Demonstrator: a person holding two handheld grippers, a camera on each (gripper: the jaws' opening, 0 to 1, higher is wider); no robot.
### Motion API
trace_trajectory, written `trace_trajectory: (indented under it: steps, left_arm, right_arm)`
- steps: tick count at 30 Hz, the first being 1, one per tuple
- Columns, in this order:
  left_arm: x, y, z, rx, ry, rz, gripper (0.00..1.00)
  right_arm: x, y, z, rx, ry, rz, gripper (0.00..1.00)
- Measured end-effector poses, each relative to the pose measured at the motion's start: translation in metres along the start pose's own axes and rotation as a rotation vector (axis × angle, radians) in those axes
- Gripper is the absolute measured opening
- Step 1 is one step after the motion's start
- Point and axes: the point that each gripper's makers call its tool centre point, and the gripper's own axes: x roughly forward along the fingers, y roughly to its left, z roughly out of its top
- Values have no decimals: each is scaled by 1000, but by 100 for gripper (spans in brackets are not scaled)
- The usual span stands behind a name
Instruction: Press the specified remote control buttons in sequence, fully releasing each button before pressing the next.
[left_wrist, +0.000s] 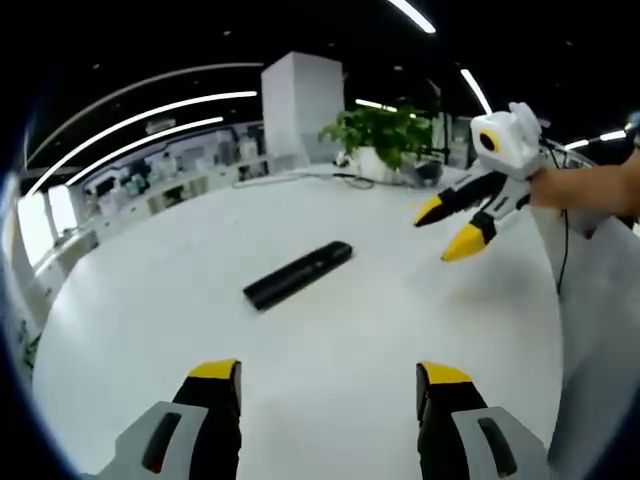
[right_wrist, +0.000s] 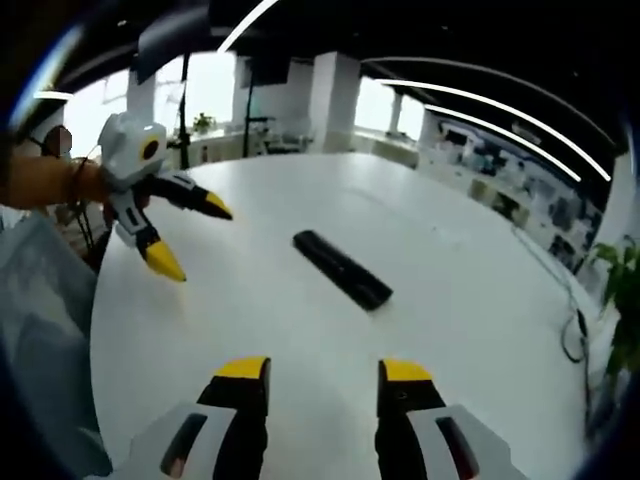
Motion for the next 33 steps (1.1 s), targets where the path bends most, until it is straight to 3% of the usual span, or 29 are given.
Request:
trace_trajectory:
  steps: [9,19,25,28,33]
  left_arm:
    - [-16,-3,5,-21,-6,28,73]
    - [-35,-5,14,-97,6,86,73]
    - [-55,-8,32,-135,-36,114,74]
    - [-67,-9,45,-175,-98,150,76]
    - [-79,-16,47,-157,-108,195,80]
  right_arm:
    - [-18,13,4,17,-17,-1,40]
    - [-37,33,6,96,-12,-1,41]
    - [-49,44,8,107,-18,3,41]
    - [-58,44,14,152,-62,-5,42]
    - [-68,50,20,191,-102,-23,45]
